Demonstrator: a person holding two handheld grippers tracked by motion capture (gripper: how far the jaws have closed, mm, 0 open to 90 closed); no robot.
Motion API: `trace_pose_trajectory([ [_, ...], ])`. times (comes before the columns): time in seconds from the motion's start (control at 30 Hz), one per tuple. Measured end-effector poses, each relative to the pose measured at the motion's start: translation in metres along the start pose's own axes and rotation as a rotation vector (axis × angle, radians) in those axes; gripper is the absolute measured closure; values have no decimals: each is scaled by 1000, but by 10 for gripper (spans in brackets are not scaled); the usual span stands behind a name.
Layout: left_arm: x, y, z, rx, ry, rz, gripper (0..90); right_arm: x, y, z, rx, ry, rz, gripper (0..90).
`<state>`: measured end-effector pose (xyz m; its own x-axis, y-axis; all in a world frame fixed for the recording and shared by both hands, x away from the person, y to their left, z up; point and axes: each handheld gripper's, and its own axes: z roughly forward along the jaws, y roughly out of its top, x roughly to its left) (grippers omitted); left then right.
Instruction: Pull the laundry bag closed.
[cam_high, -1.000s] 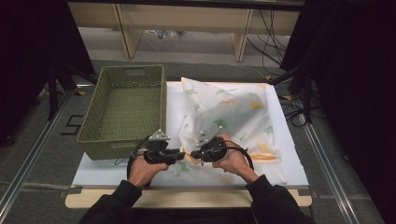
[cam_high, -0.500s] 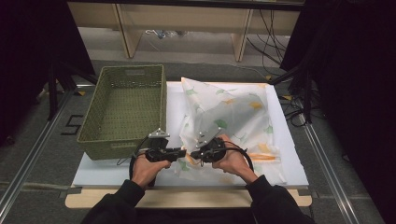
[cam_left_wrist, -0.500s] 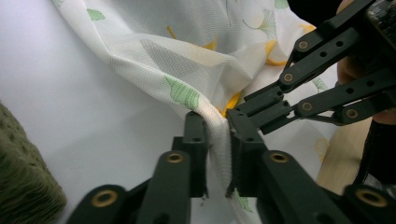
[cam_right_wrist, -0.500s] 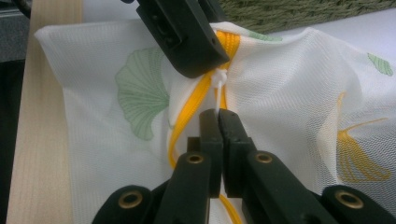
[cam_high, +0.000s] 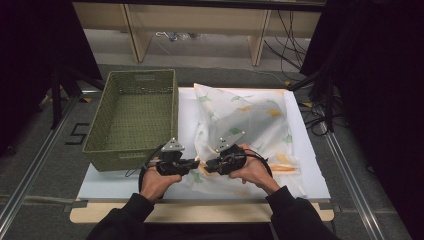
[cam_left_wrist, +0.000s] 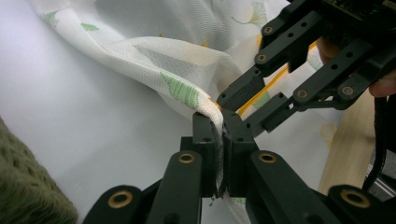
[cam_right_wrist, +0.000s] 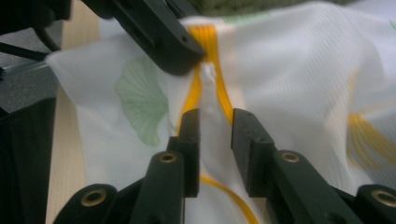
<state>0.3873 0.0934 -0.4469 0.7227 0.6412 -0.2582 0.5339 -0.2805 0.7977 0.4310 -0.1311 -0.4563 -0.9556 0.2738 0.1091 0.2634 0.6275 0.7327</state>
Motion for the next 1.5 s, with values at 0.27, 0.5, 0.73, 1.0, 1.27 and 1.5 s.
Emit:
trace_pose_trajectory([
  [0.27,-3,0,2,5,-10,31,853,3,4,1,-19,6,-51,740],
  [0.5,-1,1,2,11,-17,45,852,3,5,2,-17,10,-76,835],
  [0.73,0,1,1,17,-21,51,851,5,6,1,-9,2,-92,878],
  [1.0,1,1,1,14,-26,43,849,7,9,1,1,-19,-110,856],
  [1.27,1,1,1,17,-23,39,844,7,10,2,7,-14,-101,900],
  [1.5,4,2,-1,8,-28,4,795,12,12,1,42,-41,-106,900],
])
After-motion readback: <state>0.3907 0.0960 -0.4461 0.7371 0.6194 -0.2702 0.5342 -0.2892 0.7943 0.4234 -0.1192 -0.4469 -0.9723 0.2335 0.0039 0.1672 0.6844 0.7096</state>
